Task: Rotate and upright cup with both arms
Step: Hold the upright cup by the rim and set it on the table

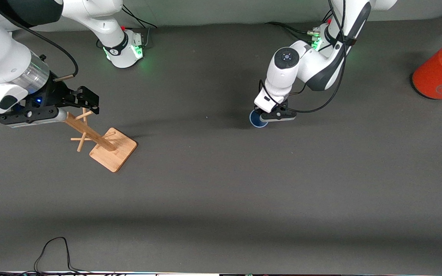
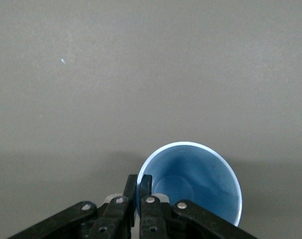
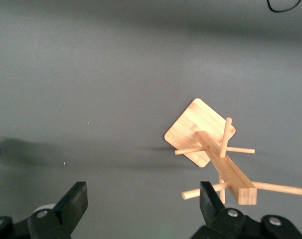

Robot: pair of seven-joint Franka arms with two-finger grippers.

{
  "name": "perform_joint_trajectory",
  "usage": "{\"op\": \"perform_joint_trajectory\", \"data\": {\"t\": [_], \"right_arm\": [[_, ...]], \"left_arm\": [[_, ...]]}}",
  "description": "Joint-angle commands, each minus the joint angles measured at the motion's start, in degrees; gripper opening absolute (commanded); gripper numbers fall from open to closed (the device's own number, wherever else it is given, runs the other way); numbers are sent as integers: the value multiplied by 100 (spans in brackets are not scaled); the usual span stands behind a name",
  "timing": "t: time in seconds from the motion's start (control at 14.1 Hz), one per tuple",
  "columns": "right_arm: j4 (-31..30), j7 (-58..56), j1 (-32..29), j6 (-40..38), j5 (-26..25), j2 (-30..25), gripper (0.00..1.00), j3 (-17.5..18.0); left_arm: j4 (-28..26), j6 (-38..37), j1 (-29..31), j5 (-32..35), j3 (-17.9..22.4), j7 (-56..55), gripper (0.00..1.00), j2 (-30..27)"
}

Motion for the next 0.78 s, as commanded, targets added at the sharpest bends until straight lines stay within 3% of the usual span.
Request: {"op": "perform_joint_trajectory", "data": {"t": [0.0, 0.71], "right_arm": [[414, 37, 22, -21, -10, 262, 100, -20], [424, 55, 31, -30, -10, 209, 100, -20]], "left_arm": [[109, 40, 11, 241, 22, -27, 0, -83], [293, 612, 64, 761, 304, -107, 0, 427]]}}
